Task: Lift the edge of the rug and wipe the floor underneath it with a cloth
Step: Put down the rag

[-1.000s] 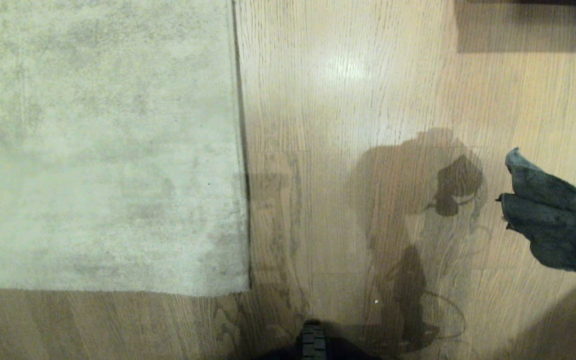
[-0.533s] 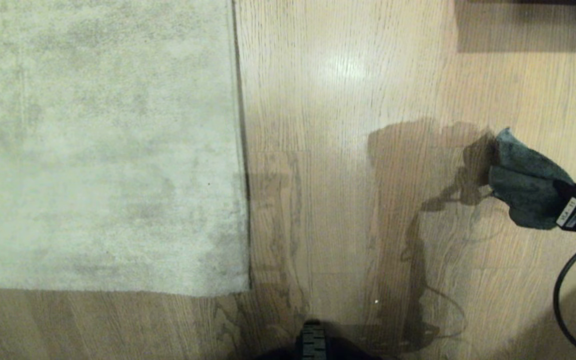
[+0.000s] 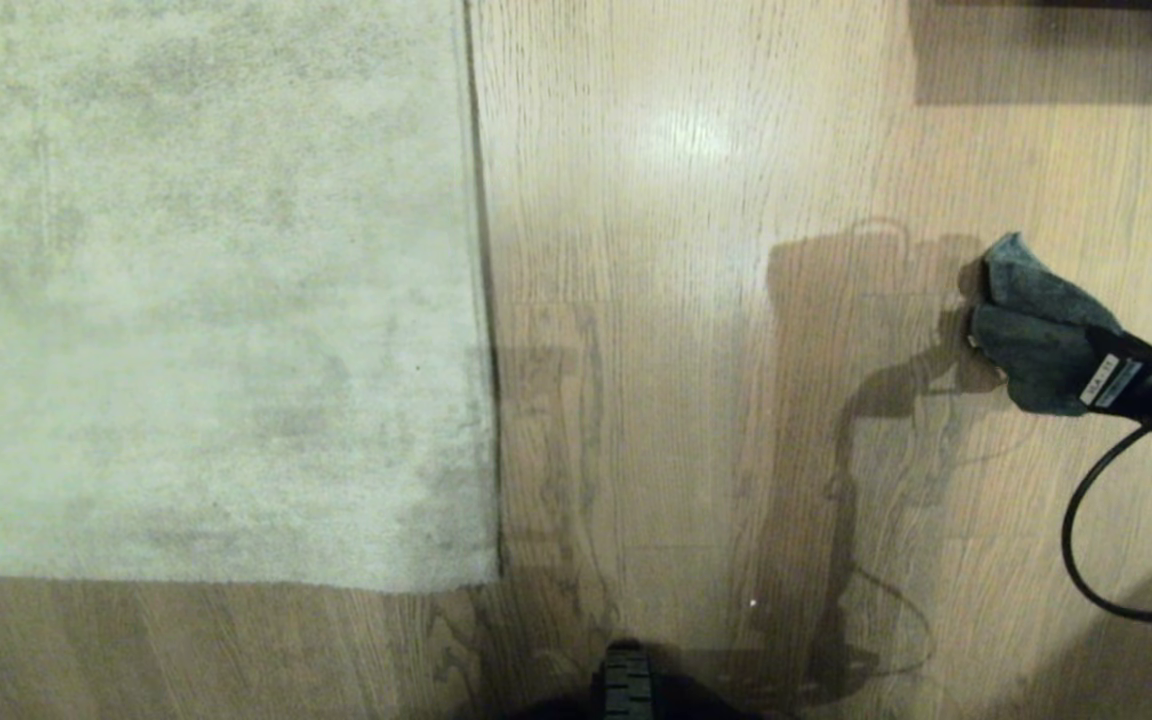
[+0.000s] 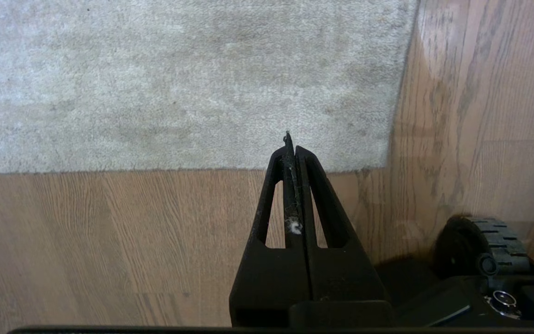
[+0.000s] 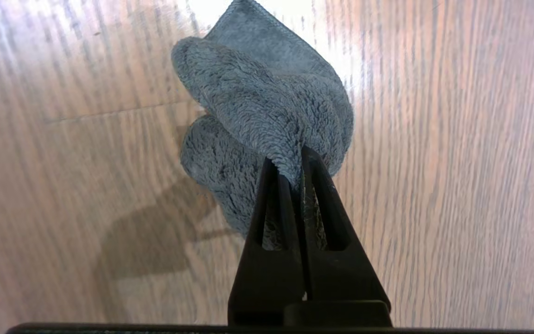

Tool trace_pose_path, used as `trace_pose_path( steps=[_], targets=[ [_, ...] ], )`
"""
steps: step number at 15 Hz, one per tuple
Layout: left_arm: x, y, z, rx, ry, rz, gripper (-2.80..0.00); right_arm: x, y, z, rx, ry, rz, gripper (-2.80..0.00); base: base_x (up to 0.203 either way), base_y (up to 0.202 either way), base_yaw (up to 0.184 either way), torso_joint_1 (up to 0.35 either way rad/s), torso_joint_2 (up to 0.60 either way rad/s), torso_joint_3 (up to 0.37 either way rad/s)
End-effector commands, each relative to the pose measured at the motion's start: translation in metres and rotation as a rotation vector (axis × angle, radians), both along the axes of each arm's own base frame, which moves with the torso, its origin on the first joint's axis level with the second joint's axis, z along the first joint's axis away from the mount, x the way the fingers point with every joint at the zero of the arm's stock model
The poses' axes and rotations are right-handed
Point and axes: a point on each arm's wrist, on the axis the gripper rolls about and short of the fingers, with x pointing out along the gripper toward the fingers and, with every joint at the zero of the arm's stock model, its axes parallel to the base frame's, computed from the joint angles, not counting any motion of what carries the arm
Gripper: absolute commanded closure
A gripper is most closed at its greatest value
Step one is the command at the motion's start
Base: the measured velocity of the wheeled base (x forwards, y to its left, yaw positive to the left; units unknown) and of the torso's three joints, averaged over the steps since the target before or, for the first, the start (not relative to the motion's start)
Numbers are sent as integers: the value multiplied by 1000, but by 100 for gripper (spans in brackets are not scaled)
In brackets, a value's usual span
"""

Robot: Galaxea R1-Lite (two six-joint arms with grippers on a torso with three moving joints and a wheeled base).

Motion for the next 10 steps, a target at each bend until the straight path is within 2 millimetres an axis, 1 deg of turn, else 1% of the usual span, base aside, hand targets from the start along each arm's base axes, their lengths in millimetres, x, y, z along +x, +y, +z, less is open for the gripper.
trace_pose_path(
  steps=[1,4,6,10],
  targets=[
    [0,0,0,-1,1,1,0,7,-3,0,-2,-9,-6,0,0,0,0,0,0,0],
    [0,0,0,-1,1,1,0,21,-12,1,-4,-20,-28,0,0,0,0,0,0,0],
    [0,0,0,-1,1,0,0,29,-22,5,-8,-37,-55,0,0,0,0,0,0,0],
    [0,0,0,-1,0,0,0,38,-38,8,-21,-52,-97,0,0,0,0,0,0,0]
  ],
)
